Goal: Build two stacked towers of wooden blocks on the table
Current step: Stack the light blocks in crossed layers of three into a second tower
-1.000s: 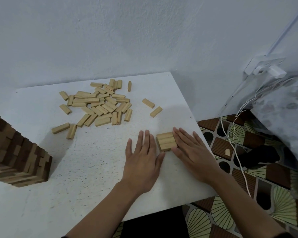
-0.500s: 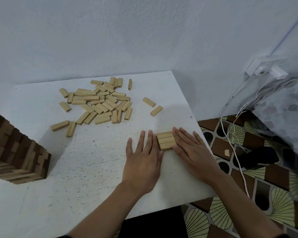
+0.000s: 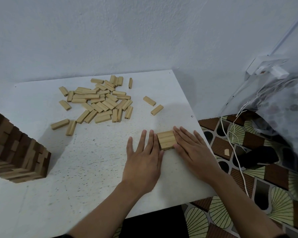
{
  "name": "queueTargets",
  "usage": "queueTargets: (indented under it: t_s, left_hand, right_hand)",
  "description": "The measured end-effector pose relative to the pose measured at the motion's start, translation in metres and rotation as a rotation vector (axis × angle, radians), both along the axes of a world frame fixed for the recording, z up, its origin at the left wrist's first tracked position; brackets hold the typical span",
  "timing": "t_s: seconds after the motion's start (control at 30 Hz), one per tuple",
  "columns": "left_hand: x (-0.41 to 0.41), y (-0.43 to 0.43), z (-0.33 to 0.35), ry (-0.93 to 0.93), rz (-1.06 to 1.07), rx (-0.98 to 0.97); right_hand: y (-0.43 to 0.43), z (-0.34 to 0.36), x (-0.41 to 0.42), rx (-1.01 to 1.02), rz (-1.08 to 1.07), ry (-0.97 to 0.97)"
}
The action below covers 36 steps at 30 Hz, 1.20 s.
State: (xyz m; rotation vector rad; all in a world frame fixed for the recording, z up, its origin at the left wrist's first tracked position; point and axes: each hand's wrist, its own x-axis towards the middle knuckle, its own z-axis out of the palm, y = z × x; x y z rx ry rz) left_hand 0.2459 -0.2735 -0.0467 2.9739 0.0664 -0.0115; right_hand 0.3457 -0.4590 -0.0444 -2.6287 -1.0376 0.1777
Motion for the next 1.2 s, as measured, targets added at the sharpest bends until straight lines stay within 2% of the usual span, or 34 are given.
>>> queueTargets:
  t_s: [0.33,0.43,0.53,0.6,0.67,0.77,0.9,1.03,1.2]
  left_hand:
    - [-0.001,0.000,0.004,-0.026,0.014,-0.075]
    - [-0.006,0.007,0.005,-0.129,0.035,-0.242]
    - [-0.009,0.022,0.007,-0.283,0.116,-0.523]
    - [-0.008,0.037,0.007,-0.364,0.170,-0.584]
    - [-0.007,0.053,0.010,-0.406,0.217,-0.502]
    - [-0.008,0.085,0.019,-0.445,0.338,-0.424]
    - [-0.010,0.121,0.027,-0.253,0.407,-0.253]
    - [-0.022,0.137,0.017,-0.073,0.326,-0.103]
    - [-0.043,0.135,0.016,-0.146,0.304,-0.126]
  right_hand:
    - [0.000,0.001,-0.003,0.102,-0.052,0.047]
    - [0.002,0.003,-0.006,0.178,-0.080,0.059]
    - [0.001,0.007,-0.011,0.260,-0.125,0.079]
    - [0.002,0.008,-0.014,0.334,-0.184,0.099]
    - [0.005,0.010,-0.020,0.409,-0.226,0.090]
    - [0.016,0.015,-0.032,0.464,-0.215,-0.081]
    - [0.042,0.027,-0.046,0.522,-0.121,-0.263]
    - [0.075,0.037,-0.049,0.519,-0.009,-0.263]
    - [0.111,0.042,-0.048,0.430,0.055,-0.252]
